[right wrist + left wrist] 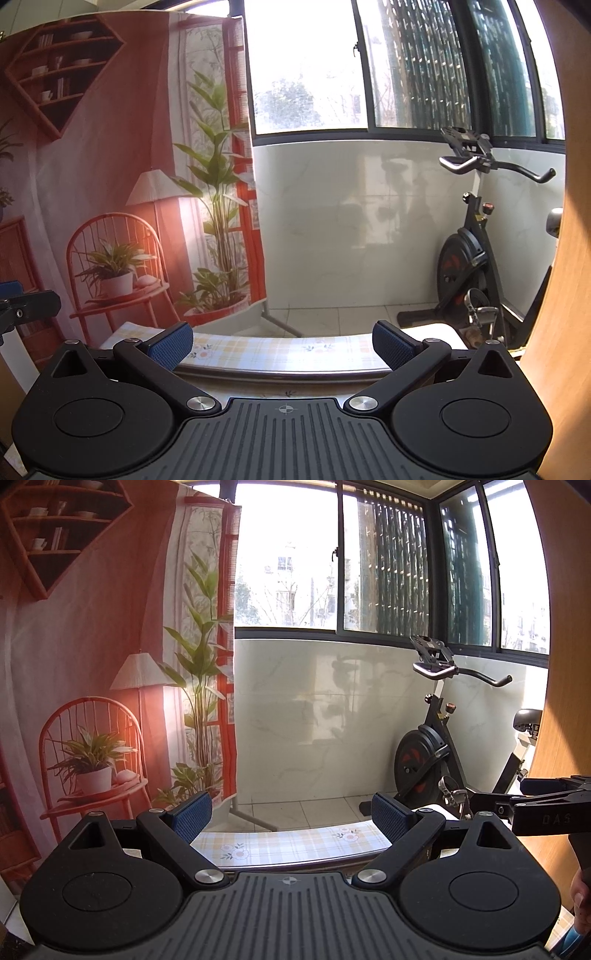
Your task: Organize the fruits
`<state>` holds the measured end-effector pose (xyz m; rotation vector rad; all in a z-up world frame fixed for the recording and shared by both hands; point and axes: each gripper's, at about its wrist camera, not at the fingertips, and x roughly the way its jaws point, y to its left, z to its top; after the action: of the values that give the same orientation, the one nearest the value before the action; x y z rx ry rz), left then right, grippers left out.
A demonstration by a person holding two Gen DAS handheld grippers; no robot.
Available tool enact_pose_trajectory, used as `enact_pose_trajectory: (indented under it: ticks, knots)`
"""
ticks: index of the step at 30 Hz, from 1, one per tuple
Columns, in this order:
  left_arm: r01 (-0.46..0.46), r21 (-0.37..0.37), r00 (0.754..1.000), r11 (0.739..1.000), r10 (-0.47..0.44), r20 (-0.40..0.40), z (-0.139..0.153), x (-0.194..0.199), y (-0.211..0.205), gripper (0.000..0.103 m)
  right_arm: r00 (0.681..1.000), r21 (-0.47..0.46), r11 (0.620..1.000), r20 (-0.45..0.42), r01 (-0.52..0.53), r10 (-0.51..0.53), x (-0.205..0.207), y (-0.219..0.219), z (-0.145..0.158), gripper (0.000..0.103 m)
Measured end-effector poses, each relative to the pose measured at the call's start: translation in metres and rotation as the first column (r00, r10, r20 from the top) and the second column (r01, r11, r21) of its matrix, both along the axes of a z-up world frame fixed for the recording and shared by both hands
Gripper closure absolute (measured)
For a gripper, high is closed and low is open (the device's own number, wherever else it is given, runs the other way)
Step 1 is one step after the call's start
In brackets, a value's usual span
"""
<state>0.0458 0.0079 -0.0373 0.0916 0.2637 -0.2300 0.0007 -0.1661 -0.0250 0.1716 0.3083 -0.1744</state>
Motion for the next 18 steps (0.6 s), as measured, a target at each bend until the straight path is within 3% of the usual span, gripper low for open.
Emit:
enact_pose_trajectory:
  ticks: [18]
  knots:
    - [-0.006,0.005,1.0,1.0,0.006,-0.003,0.001,0.0031,0.001,0.008,1.0,-0.001,1.0,0.0,0.001,-0.001,-0.0012,-0.0014,0.0007,0.0]
